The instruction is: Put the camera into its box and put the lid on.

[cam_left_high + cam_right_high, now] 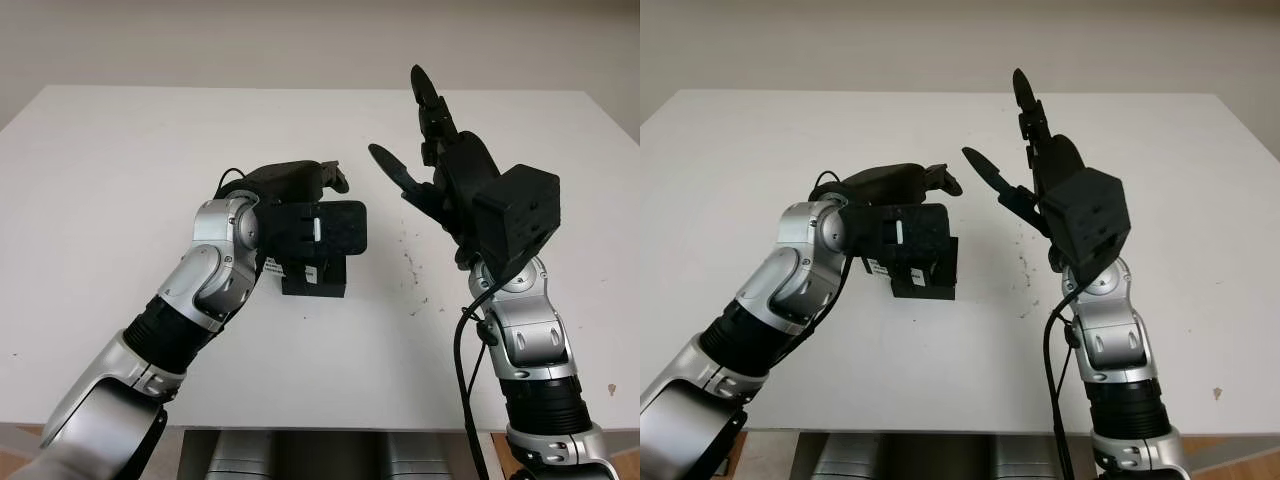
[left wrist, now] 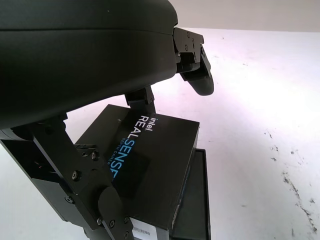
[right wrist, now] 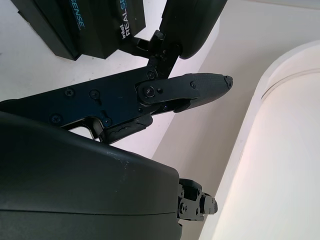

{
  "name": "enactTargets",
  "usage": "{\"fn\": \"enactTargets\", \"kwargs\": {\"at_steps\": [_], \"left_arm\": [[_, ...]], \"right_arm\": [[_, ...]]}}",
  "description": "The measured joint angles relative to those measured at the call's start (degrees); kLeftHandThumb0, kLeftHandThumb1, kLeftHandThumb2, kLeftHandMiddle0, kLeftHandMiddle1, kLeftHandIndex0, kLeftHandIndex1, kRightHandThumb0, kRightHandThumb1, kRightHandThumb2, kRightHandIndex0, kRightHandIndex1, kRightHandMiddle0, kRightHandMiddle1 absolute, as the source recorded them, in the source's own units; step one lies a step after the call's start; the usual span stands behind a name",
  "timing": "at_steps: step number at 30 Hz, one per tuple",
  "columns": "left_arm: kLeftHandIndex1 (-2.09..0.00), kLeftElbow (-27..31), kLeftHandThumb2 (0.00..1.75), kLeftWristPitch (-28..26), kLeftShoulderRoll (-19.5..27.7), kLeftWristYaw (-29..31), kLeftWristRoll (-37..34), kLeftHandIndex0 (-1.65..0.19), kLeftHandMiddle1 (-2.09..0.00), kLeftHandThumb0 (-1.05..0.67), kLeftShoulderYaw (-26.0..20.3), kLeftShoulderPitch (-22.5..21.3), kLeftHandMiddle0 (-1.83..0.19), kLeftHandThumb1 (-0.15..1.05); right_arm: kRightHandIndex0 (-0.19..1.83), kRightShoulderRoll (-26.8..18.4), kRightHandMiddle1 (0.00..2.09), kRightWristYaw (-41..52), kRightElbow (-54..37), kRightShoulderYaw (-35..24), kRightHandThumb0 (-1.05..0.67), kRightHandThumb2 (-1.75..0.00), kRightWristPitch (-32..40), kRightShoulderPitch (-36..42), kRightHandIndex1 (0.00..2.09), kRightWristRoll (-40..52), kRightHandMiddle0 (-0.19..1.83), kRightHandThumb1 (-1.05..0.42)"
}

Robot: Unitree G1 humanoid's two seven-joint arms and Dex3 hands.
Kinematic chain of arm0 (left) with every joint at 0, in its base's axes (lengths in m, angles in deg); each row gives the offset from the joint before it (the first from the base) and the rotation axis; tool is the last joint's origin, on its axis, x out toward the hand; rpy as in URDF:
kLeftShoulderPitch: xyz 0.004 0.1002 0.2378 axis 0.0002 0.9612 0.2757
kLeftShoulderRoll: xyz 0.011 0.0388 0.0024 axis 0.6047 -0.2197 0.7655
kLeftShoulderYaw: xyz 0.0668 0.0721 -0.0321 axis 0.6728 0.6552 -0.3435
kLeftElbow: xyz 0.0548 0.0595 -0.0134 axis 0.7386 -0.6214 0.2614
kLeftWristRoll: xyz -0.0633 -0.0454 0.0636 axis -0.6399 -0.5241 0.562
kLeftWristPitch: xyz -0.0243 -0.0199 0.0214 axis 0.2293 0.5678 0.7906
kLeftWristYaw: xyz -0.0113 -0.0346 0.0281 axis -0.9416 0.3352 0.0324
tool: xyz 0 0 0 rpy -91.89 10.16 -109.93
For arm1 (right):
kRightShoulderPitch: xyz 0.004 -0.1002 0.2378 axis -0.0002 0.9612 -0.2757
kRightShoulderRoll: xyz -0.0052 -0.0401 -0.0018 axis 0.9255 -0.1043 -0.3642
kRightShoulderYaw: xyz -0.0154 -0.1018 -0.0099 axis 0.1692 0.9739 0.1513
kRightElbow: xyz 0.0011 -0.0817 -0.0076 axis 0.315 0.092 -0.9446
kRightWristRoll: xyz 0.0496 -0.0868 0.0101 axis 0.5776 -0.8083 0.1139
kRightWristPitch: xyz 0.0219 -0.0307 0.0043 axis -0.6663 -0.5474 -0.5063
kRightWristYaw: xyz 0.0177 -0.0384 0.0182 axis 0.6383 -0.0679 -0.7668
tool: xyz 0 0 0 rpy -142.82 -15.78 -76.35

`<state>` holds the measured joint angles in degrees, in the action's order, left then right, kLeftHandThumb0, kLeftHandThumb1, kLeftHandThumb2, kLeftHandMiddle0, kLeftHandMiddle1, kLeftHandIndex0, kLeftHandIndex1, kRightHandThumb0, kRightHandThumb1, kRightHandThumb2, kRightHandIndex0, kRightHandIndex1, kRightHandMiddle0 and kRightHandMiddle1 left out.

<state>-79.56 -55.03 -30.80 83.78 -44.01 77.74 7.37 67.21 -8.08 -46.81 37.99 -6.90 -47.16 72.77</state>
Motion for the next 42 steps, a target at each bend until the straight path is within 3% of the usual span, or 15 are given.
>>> {"fn": "enactTargets", "kwargs": {"at_steps": [1, 5, 9, 10, 11, 13, 16, 19, 24, 28, 32, 33, 38, 40, 42], "left_arm": [[-0.60, -0.01, 0.05, -0.58, -0.08, 0.63, -0.08, 0.18, -2.09, 0.05, 0.01, -0.26, -0.50, 0.99], [-0.39, -0.40, 0.03, -2.98, -0.52, 3.27, -0.31, 0.18, -2.02, 0.03, 0.04, -1.60, -0.63, 0.96], [-0.41, -1.24, 0.03, -5.30, -1.16, 4.15, -0.39, 0.03, -1.87, 0.00, 0.12, -2.65, -0.61, 0.96], [-0.46, -1.46, 0.04, -5.62, -1.31, 4.14, -0.39, -0.02, -1.82, -0.02, 0.16, -2.81, -0.62, 0.96], [-0.70, -1.53, 0.04, -5.85, -1.48, 4.11, -0.46, -0.07, -1.80, -0.03, 0.17, -2.88, -0.62, 0.97], [-1.00, -1.53, 0.05, -6.30, -1.79, 4.04, -0.87, 0.03, -1.79, -0.06, 0.17, -2.92, -0.61, 0.97], [-0.97, -1.53, 0.06, -9.90, -2.44, 4.94, -1.56, 0.16, -1.62, -0.22, 0.07, -3.39, -0.35, 0.99], [-1.06, -1.50, 0.06, -12.97, -2.94, 6.49, -2.06, 0.19, -1.60, -0.31, 0.14, -4.20, -0.28, 1.02], [-1.60, -0.85, 0.05, -12.60, -2.43, 8.28, -3.31, 0.04, -1.56, -0.32, 0.94, -4.62, -0.29, 1.03], [-1.68, -0.06, 0.05, -12.75, -1.83, 9.01, -3.82, 0.12, -1.59, -0.31, 1.28, -5.03, -0.27, 1.03], [-1.81, 0.29, 0.06, -11.66, -1.31, 8.98, -4.96, -0.03, -1.68, -0.31, 1.25, -5.05, -0.37, 1.04], [-1.76, 0.38, 0.06, -11.47, -1.12, 9.03, -5.05, 0.07, -1.70, -0.31, 1.38, -5.08, -0.37, 1.05], [-1.74, 0.90, 0.07, -10.95, -0.37, 9.46, -5.07, 0.17, -1.69, -0.31, 2.58, -5.53, -0.32, 1.05], [-1.94, 1.23, 0.08, -10.89, 0.01, 10.15, -5.17, 0.05, -1.71, -0.31, 2.83, -5.59, -0.33, 1.05], [-1.98, 1.66, 0.09, -10.64, 0.46, 10.92, -5.49, 0.07, -1.75, -0.32, 2.99, -5.61, -0.37, 1.05]], "right_arm": [[-0.16, 0.00, 0.07, -0.06, 0.03, 0.00, -0.66, -0.21, 0.00, 0.00, 0.06, -0.01, -0.08, -1.05], [-0.17, 0.02, 0.06, -0.07, 0.04, -0.01, -0.66, -0.21, 0.02, 0.00, 0.06, 0.09, -0.09, -1.05], [-0.16, 0.02, 0.07, -0.10, 0.04, 0.01, -0.67, -0.22, 0.08, -0.02, 0.06, -0.04, -0.08, -1.05], [-0.16, 0.02, 0.07, -0.12, 0.04, 0.03, -0.67, -0.22, 0.10, -0.02, 0.06, -0.22, -0.08, -1.05], [-0.16, 0.02, 0.06, -0.13, 0.04, 0.04, -0.66, -0.22, 0.09, -0.02, 0.06, -0.39, -0.08, -1.05], [-0.16, 0.02, 0.06, -0.14, 0.04, 0.04, -0.67, -0.22, 0.09, -0.04, 0.06, -0.55, -0.08, -1.05], [-0.16, 0.02, 0.06, -0.14, 0.05, 0.04, -0.66, -0.22, 0.08, -0.09, 0.06, -0.58, -0.09, -1.05], [-0.16, 0.06, 0.06, -0.15, 0.05, 0.04, -0.67, -0.22, 0.09, -0.15, 0.06, -0.56, -0.08, -1.05], [-0.16, 0.40, 0.07, -0.16, 0.06, 0.03, -0.67, -0.22, 0.10, -0.23, 0.06, -0.32, -0.08, -1.05], [-0.15, 0.46, 0.07, -0.47, 0.06, 0.03, -0.67, -0.21, 0.10, -0.23, 0.06, -0.33, -0.08, -1.05], [-0.16, 0.47, 0.07, -0.59, 0.06, 0.04, -0.67, -0.21, 0.12, -0.23, 0.06, -0.33, -0.07, -1.05], [-0.16, 0.48, 0.07, -0.59, 0.06, 0.04, -0.67, -0.21, 0.12, -0.23, 0.05, -0.32, -0.08, -1.05], [-0.17, 0.50, 0.06, -0.59, 0.06, 0.05, -0.68, -0.21, 0.41, -0.23, 0.05, -0.21, -0.08, -1.05], [-0.16, 0.50, 0.07, -0.59, 0.05, 0.05, -0.68, -0.21, 0.41, -0.23, 0.05, -0.23, -0.08, -1.05], [-0.16, 0.49, 0.07, -0.60, 0.06, 0.04, -0.68, -0.21, 0.40, -0.23, 0.05, -0.23, -0.08, -1.05]]}}
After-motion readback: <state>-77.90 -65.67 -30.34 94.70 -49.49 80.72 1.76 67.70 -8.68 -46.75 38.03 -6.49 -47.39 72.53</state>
